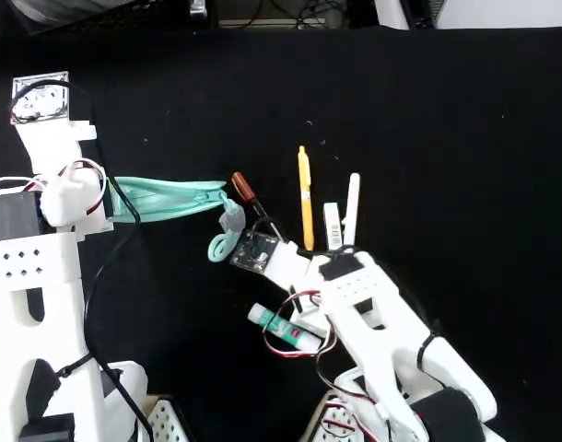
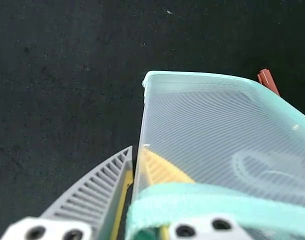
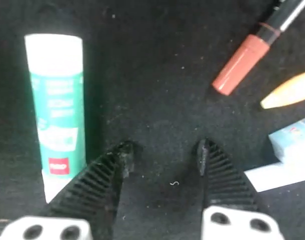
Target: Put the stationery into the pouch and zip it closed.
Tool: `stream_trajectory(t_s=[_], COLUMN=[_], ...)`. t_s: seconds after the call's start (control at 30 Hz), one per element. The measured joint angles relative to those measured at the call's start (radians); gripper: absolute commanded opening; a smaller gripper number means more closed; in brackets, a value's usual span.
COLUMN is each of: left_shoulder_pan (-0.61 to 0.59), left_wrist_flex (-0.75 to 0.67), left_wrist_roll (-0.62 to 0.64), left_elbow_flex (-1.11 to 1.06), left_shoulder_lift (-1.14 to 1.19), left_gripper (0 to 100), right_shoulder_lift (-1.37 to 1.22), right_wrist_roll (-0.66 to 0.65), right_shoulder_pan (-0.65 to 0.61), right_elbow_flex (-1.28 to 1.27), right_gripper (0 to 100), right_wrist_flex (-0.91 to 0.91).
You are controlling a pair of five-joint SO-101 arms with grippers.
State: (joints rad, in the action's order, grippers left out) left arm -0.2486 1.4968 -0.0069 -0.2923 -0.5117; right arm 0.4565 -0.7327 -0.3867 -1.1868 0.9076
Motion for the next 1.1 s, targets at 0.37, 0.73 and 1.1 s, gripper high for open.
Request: stream_trajectory(t_s=[0.37,0.73,1.1], left_shoulder_pan=[0.000,0.000,0.000], left_wrist_flex=[0.000,0.000,0.000], left_wrist_roll=[0.000,0.000,0.000], left_elbow_flex=[0.000,0.000,0.000], left_shoulder_lift=[0.000,0.000,0.000], left_gripper=[3,3,3], right_shoulder_lift=[0.270,0.594,0.184], right_wrist_roll=[0.011,0.048,0.098], right_shoulder_pan=[-0.021,-0.160,-0.292], right_elbow_flex=[-0.023,-0.126,-0.095], right_gripper=[22.7,22.6,22.6], right_wrist_flex=[0.166,0.265,0.135])
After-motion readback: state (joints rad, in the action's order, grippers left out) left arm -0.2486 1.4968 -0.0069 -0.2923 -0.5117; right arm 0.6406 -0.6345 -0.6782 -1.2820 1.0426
